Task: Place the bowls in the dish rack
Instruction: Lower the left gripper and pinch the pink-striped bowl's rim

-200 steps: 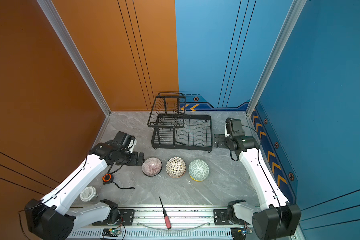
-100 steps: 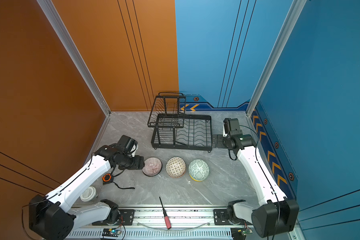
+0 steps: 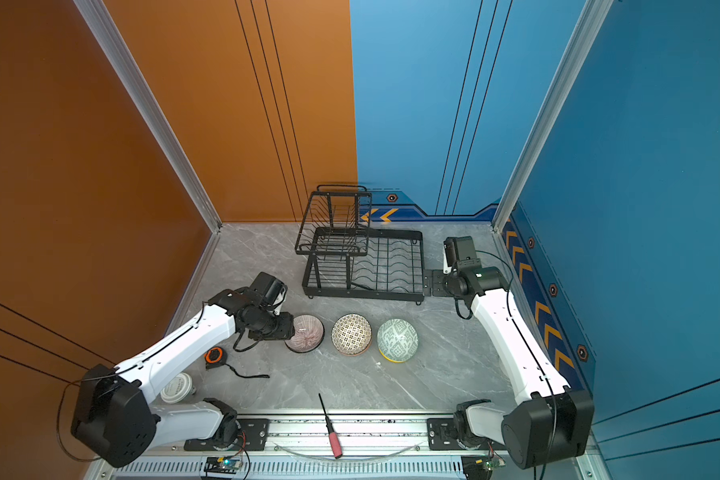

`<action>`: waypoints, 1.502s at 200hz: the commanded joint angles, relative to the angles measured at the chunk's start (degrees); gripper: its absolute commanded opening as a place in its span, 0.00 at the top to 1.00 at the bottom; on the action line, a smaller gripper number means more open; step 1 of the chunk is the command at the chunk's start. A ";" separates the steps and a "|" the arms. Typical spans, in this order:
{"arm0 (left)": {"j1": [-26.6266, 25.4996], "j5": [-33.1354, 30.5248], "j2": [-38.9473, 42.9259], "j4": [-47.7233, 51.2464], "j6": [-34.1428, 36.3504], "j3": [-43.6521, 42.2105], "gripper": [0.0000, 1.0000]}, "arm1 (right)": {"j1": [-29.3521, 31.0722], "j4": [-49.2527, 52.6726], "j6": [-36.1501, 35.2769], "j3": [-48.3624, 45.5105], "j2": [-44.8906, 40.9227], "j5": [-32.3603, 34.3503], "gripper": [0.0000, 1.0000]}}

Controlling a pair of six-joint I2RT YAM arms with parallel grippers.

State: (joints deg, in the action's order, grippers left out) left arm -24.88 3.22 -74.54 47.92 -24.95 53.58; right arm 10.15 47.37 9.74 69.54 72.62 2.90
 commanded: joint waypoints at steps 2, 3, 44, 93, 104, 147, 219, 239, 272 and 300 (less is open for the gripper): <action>-0.64 -1.28 -0.88 0.17 0.60 0.13 0.42 | 0.35 -0.95 -1.12 0.36 0.32 -0.84 0.00; -0.66 -1.28 -0.87 0.16 0.60 0.13 0.42 | 0.33 -1.01 -1.08 0.30 0.32 -0.81 0.00; -1.17 -1.86 -2.92 0.01 1.05 0.43 0.45 | 0.37 -0.97 -1.24 -0.01 0.01 -0.66 0.00; -1.69 -2.07 -3.94 -0.65 1.13 -0.11 0.50 | 0.35 -1.02 -1.24 -0.24 -0.24 -0.61 0.00; -1.69 -2.01 -4.03 -0.89 1.15 -0.42 0.50 | 0.40 -1.02 -1.27 -0.37 -0.24 -0.70 0.00; -1.81 -1.91 -4.38 -1.63 0.96 -1.35 0.56 | 0.51 -1.00 -1.41 -0.46 -0.30 -0.61 0.00; -1.82 -1.98 -5.39 -2.22 1.15 -1.74 0.65 | 0.57 -1.03 -1.59 -0.81 -0.72 -0.53 0.00; -1.79 -2.24 -6.16 -2.42 1.22 -1.68 0.72 | 0.61 -1.03 -1.65 -1.07 -0.82 -0.45 0.00; -1.75 -2.71 -6.67 -2.31 1.37 -1.41 0.82 | 0.68 -0.98 -1.71 -1.07 -0.99 -0.49 0.00; -1.76 -3.11 -6.15 -2.22 1.40 -1.18 0.89 | 0.66 -1.04 -1.85 -1.07 -1.05 -0.51 0.00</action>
State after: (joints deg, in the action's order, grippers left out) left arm -26.26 1.04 -80.86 44.53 -23.92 52.64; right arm 10.52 46.92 8.82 69.25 72.62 2.74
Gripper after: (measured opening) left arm 0.133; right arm 0.999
